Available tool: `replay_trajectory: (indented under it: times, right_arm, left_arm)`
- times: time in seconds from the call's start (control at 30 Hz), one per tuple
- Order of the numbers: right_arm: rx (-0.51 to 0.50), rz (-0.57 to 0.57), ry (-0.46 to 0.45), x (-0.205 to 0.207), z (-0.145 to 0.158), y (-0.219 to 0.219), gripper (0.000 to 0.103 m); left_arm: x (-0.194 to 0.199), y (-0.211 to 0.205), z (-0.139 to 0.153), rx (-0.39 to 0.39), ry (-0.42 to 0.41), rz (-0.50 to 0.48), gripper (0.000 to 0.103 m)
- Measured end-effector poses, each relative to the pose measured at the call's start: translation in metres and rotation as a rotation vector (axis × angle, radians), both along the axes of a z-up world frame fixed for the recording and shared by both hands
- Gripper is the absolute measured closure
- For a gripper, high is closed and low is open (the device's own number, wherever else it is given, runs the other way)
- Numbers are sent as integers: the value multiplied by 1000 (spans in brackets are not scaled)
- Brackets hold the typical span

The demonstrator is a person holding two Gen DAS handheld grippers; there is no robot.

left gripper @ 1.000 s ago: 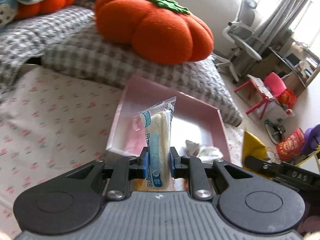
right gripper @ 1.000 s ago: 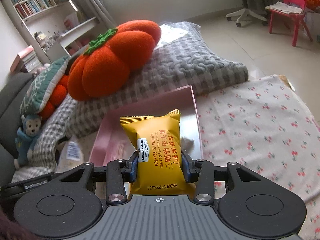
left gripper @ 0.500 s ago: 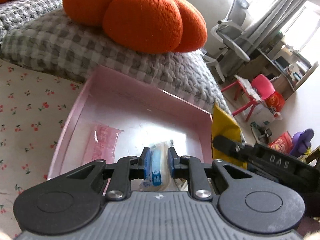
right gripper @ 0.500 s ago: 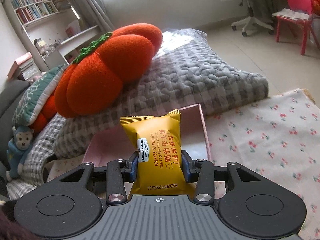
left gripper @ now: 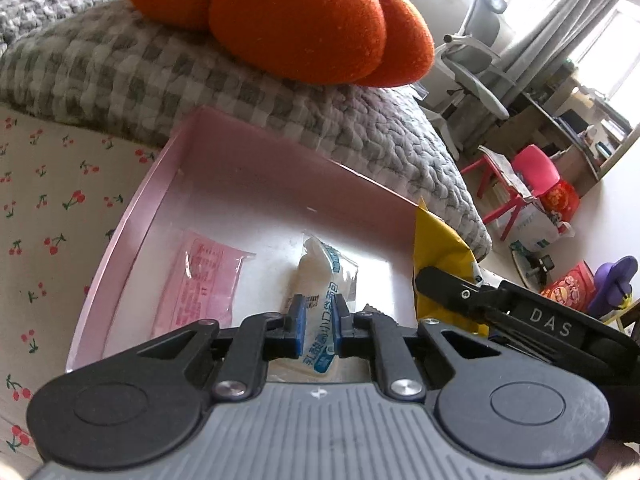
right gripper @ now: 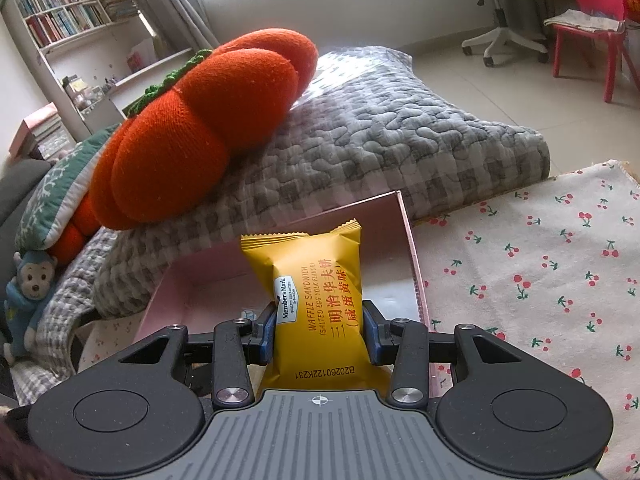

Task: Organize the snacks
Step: 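Lower both held packets into the box and open both grippers, then withdraw both grippers from the box toward the remaining snack pile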

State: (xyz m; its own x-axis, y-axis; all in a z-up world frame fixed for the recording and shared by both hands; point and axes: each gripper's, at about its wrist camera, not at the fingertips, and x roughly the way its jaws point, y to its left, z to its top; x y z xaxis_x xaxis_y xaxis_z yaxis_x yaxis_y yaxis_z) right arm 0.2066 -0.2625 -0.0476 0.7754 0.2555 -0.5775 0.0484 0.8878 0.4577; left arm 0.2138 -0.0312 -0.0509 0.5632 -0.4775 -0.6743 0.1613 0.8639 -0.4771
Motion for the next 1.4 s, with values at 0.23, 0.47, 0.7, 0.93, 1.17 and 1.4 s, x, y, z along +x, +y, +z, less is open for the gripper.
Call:
replay_trajectory:
  times: [0.23, 0.47, 0.7, 0.93, 1.17, 1.4]
  right_arm:
    - [33, -18, 7, -1, 1, -6, 41]
    - [26, -8, -1, -8, 12, -8, 30]
    - [-31, 7, -2, -30, 37, -5, 17]
    - [-108, 27, -7, -62, 65, 3, 10]
    - [-164, 50, -5, -100, 80, 13, 9]
    - [-186, 75, -4, -135, 86, 20, 8]
  left_arm:
    - [-2, 1, 5, 12, -9, 16, 68]
    - [-5, -7, 15, 66, -32, -22, 42]
    - [-20, -3, 35, 109, -40, -28, 27]
    - [-45, 4, 60, 169, -64, -6, 3]
    - [-74, 13, 75, 255, -69, 15, 0]
    - [-106, 22, 79, 323, -78, 9, 0]
